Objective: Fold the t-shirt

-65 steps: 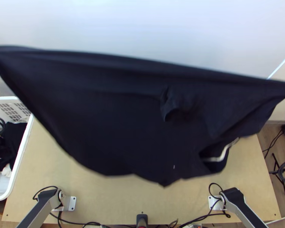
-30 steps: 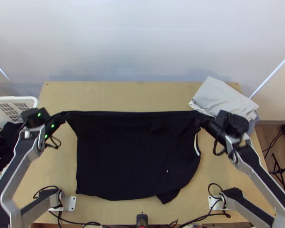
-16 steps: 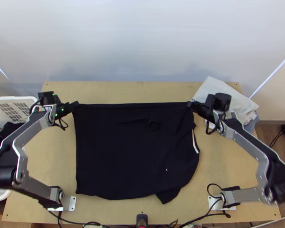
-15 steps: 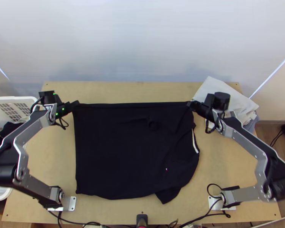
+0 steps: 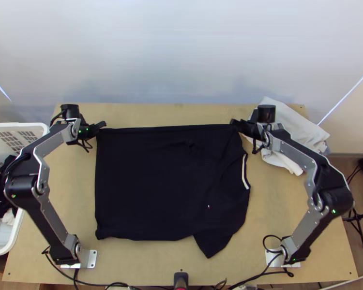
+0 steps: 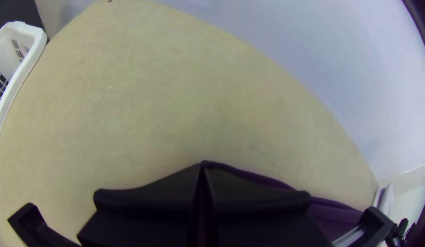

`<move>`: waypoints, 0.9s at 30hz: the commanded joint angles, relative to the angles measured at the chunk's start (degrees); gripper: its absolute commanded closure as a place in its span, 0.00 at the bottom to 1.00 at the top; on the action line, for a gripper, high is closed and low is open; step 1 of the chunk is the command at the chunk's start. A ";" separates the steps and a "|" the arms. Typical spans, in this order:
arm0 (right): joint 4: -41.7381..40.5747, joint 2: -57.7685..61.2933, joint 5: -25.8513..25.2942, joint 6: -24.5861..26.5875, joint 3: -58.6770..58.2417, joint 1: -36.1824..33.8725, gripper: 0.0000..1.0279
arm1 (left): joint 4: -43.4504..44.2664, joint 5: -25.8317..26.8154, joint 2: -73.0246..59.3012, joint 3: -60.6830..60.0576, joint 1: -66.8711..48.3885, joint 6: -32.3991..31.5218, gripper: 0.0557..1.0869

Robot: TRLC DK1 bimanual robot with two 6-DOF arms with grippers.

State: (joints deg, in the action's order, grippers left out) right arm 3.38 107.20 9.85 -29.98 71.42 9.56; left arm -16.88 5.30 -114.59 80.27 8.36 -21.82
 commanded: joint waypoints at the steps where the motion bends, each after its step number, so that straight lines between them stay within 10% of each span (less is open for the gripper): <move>1: 3.65 8.20 -1.85 0.71 9.35 0.55 0.97 | -4.12 -0.20 -7.06 8.94 -0.10 0.20 0.97; 27: 16.13 14.44 -5.10 0.80 23.86 0.90 0.97 | -20.47 -1.96 -5.74 22.39 -1.07 1.35 0.97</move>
State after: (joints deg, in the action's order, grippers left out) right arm 17.30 123.81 4.93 -29.17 95.64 10.22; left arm -32.25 2.79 -125.80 101.97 8.16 -21.02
